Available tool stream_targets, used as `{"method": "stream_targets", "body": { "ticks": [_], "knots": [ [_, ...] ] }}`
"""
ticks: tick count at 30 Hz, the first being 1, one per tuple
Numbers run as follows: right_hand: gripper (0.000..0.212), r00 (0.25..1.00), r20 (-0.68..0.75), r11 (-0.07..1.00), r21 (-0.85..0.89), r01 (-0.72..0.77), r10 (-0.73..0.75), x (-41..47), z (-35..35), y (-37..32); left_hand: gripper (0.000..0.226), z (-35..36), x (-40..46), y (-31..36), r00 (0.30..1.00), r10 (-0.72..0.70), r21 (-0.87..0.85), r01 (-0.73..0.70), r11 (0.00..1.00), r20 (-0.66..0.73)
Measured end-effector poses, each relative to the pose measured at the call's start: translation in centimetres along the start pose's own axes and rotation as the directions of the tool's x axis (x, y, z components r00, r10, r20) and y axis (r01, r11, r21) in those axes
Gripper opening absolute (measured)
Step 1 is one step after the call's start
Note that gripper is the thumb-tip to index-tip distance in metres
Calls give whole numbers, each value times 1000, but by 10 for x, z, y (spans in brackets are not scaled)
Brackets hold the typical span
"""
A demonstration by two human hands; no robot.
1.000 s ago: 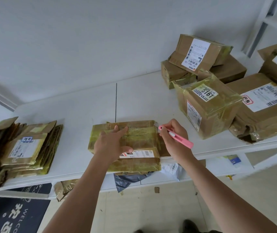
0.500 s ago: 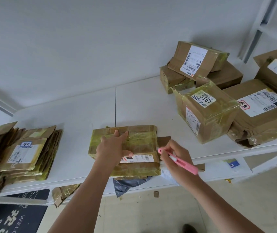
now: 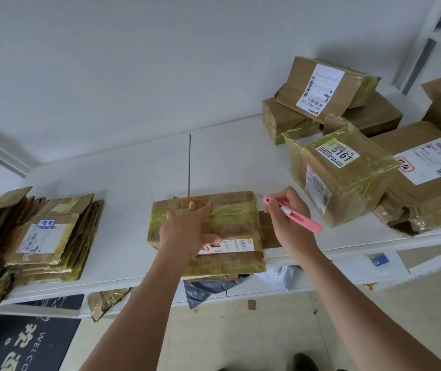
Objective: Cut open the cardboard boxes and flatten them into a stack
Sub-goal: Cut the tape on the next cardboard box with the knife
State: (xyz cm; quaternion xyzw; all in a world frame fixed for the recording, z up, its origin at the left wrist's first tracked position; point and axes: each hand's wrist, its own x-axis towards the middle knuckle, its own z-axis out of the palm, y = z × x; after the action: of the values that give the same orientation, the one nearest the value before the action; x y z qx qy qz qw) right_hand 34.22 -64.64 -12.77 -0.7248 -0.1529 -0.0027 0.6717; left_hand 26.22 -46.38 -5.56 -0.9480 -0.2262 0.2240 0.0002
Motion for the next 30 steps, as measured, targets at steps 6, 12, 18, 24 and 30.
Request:
{"method": "stream_targets", "body": {
  "ticks": [6, 12, 18, 24, 30],
  "knots": [
    [17, 994, 92, 994, -92, 67, -59, 5, -1, 7, 89, 1, 1, 0, 1000, -5, -27, 5, 1000, 7],
    [17, 981, 176, 993, -80, 92, -77, -8, -12, 0, 87, 0, 2, 3, 1000, -17, -16, 18, 1000, 7],
    [20, 968, 249, 999, -28, 22, -14, -40, -19, 1, 90, 0, 1, 3, 999, -24, -29, 23, 999, -24],
    [15, 992, 92, 993, 65, -95, 89, -56, -16, -3, 124, -6, 15, -12, 1000, -14, -29, 14, 999, -10],
    [12, 985, -82, 981, 129, -142, 154, -46, -31, -4, 115, -14, 27, -7, 994, -68, 86, 75, 993, -83]
  ]
}}
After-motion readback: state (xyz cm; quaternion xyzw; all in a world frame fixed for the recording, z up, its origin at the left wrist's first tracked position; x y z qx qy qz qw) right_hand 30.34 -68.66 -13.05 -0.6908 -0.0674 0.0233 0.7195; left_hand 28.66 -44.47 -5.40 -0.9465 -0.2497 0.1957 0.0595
